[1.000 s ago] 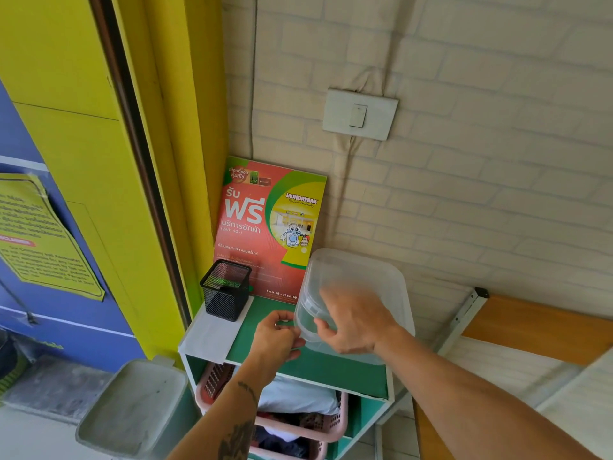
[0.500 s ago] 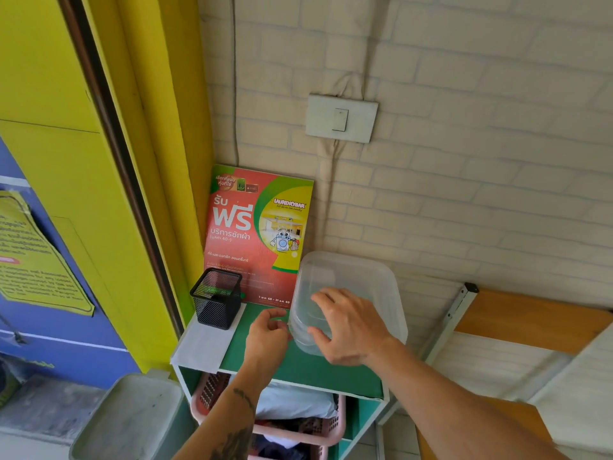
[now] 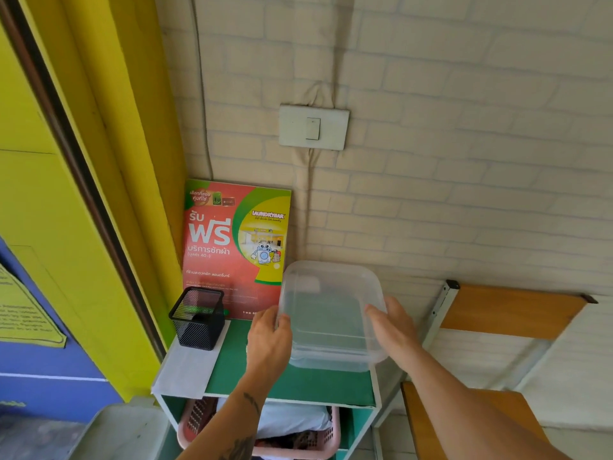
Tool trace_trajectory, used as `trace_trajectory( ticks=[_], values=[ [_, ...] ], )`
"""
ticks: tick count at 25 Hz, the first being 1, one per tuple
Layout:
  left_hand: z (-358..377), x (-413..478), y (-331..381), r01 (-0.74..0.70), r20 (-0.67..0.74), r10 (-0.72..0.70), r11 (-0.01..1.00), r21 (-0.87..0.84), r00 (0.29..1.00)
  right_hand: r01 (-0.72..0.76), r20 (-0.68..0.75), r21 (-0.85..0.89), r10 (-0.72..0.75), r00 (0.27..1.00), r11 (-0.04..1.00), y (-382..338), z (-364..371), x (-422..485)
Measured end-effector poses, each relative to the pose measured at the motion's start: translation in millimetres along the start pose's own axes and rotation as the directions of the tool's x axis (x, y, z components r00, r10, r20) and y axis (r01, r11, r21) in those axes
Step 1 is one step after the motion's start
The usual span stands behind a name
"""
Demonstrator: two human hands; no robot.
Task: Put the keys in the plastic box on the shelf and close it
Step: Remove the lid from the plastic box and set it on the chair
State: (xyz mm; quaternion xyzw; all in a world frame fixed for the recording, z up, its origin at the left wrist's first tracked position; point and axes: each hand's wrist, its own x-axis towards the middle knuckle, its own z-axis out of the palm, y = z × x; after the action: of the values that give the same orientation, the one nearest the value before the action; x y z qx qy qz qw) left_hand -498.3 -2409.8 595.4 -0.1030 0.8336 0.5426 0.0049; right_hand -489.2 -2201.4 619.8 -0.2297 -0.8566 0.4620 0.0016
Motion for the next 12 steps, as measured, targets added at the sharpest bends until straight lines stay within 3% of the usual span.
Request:
trace_trajectory(
  ticks=[3,8,12],
  values=[
    [5.9,-4.7,5.8,0.004,-0.011,-0.004,0.999,-0.045,1.0,0.036,-0.003,0.045,-0.036,0.999,0.998,-11.1,3.4,-4.8],
    [11.4,-1.7,10.5,-0.011,-0.074,0.009,1.0,-0.028,0.997,0.041,-0.056,-0.019,-0.042,0.998,0.999,-22.1,6.1,0.8],
    [10.1,-4.8,13.4,-0.098,-0.1,0.099,0.995,0.019,0.99,0.105,-0.155,-0.006,-0.104,0.982,0.994,-30.9,-1.4,-0.9]
  ],
)
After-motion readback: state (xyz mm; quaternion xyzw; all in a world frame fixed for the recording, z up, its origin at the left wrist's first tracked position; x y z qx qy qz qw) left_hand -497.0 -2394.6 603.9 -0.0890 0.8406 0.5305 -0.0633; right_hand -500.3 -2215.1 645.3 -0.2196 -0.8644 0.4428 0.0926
